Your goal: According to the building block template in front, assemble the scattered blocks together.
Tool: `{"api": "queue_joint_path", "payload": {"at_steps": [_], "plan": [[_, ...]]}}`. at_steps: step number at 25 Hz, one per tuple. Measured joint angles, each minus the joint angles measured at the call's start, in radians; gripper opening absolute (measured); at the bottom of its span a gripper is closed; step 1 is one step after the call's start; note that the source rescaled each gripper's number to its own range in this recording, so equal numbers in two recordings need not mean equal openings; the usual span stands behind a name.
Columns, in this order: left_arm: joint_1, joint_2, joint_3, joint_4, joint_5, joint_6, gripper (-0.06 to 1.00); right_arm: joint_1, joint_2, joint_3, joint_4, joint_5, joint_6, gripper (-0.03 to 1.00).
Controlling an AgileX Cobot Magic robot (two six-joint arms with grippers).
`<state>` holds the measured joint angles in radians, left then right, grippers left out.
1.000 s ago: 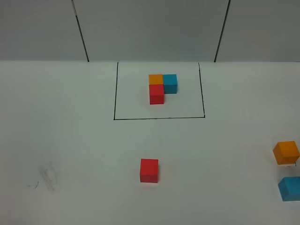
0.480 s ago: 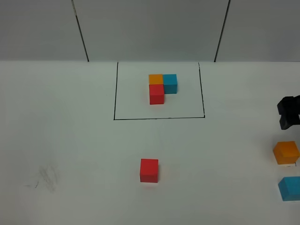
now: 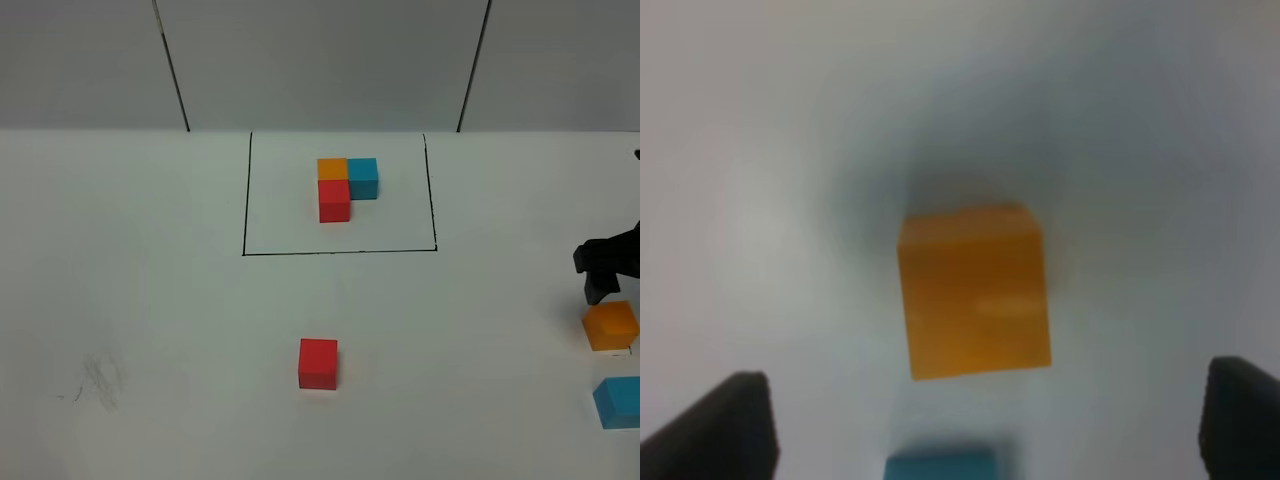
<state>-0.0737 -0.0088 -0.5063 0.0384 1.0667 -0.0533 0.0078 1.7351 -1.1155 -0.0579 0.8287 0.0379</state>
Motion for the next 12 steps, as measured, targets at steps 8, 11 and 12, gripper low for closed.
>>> {"api": "queue_joint_path", "payload": {"at_steps": [8, 11, 12], "plan": [[0.0, 0.0, 0.0, 0.0, 0.0, -0.001, 0.65, -0.005, 0.068, 0.049, 0.001, -0.107, 0.001, 0.72], [0.0, 0.0, 0.0, 0.0, 0.0, -0.001, 0.65, -0.005, 0.101, 0.049, 0.001, -0.127, -0.002, 0.72], [0.0, 0.0, 0.0, 0.0, 0.0, -0.001, 0.65, -0.005, 0.11, 0.05, 0.001, -0.134, -0.006, 0.72]]}}
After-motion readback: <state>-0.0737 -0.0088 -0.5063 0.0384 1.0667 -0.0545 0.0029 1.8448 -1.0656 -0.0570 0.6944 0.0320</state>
